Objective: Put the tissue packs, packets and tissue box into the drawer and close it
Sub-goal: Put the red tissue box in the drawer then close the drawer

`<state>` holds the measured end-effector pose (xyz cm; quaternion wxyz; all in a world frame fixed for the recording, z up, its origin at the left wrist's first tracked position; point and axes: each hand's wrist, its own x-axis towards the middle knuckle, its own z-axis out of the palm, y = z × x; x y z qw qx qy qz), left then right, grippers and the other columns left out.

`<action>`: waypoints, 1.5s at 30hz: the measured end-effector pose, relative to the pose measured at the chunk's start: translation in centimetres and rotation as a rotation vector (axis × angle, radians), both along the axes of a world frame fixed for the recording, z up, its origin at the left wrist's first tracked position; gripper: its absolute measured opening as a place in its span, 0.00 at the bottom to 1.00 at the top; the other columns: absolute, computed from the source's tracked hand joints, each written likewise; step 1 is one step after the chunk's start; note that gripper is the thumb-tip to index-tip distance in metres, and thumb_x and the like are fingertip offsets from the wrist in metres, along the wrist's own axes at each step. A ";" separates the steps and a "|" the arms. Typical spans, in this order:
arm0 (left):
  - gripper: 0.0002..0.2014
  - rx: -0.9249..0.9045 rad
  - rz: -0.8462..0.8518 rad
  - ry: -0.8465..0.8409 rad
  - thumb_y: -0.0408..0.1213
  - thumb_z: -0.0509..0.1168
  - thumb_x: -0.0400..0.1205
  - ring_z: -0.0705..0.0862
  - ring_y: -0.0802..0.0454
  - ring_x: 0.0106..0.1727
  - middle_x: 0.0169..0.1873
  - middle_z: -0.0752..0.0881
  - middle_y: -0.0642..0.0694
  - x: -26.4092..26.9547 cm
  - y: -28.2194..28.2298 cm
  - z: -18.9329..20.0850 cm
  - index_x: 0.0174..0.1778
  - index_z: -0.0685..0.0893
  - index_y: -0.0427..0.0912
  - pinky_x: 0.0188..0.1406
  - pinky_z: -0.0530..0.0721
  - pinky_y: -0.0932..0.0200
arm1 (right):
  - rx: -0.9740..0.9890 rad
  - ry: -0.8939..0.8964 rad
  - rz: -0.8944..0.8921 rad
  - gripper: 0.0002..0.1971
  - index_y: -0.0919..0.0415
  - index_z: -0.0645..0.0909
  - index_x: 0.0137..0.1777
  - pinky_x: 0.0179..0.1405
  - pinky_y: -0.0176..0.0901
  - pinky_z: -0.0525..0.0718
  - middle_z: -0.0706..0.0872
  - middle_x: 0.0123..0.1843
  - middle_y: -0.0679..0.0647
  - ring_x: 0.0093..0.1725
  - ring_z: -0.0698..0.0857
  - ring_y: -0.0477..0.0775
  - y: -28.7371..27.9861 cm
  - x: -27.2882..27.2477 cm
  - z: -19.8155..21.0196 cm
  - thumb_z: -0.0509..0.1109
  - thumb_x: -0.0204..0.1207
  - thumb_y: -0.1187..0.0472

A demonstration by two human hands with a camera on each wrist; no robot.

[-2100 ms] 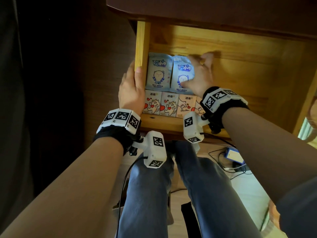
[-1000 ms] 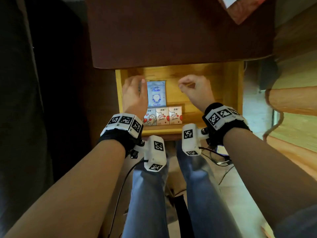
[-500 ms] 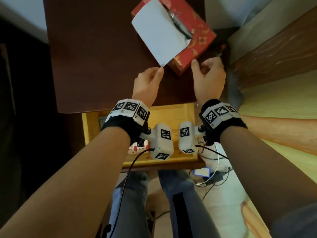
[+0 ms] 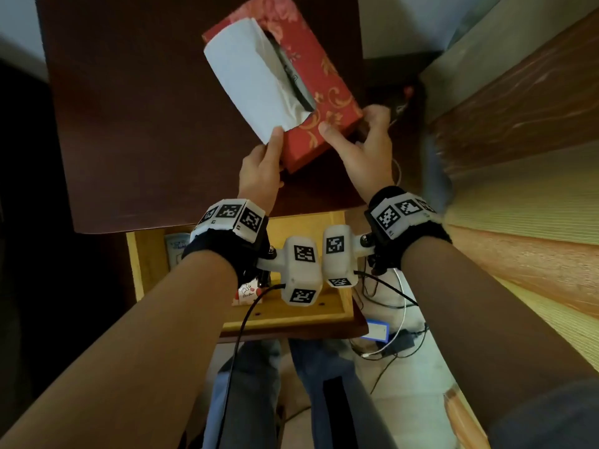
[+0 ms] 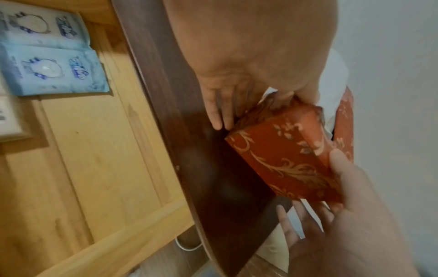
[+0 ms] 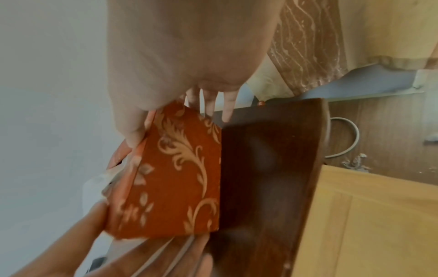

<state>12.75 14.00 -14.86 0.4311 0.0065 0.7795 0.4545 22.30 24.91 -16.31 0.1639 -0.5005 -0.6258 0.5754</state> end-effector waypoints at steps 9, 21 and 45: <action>0.32 -0.078 -0.001 -0.133 0.65 0.59 0.75 0.79 0.50 0.65 0.66 0.80 0.49 -0.6 -4.7 -0.4 0.69 0.75 0.47 0.64 0.79 0.46 | -0.208 -0.019 0.123 0.25 0.52 0.75 0.70 0.68 0.42 0.75 0.69 0.64 0.56 0.62 0.77 0.49 -4.7 0.8 -0.4 0.69 0.74 0.47; 0.26 -0.078 -0.261 -0.304 0.61 0.63 0.75 0.77 0.56 0.66 0.62 0.82 0.55 2.4 -14.3 0.6 0.65 0.79 0.51 0.68 0.73 0.48 | -0.397 0.088 -0.141 0.08 0.54 0.87 0.51 0.60 0.56 0.84 0.89 0.50 0.55 0.51 0.87 0.51 -14.6 6.1 1.2 0.73 0.72 0.56; 0.26 -0.200 -0.165 -0.515 0.65 0.61 0.73 0.86 0.44 0.52 0.49 0.87 0.44 12.3 -22.3 0.0 0.57 0.79 0.48 0.46 0.85 0.51 | -0.684 -0.032 -0.076 0.14 0.48 0.81 0.54 0.49 0.46 0.84 0.89 0.56 0.52 0.56 0.87 0.52 -22.5 16.4 1.4 0.67 0.73 0.44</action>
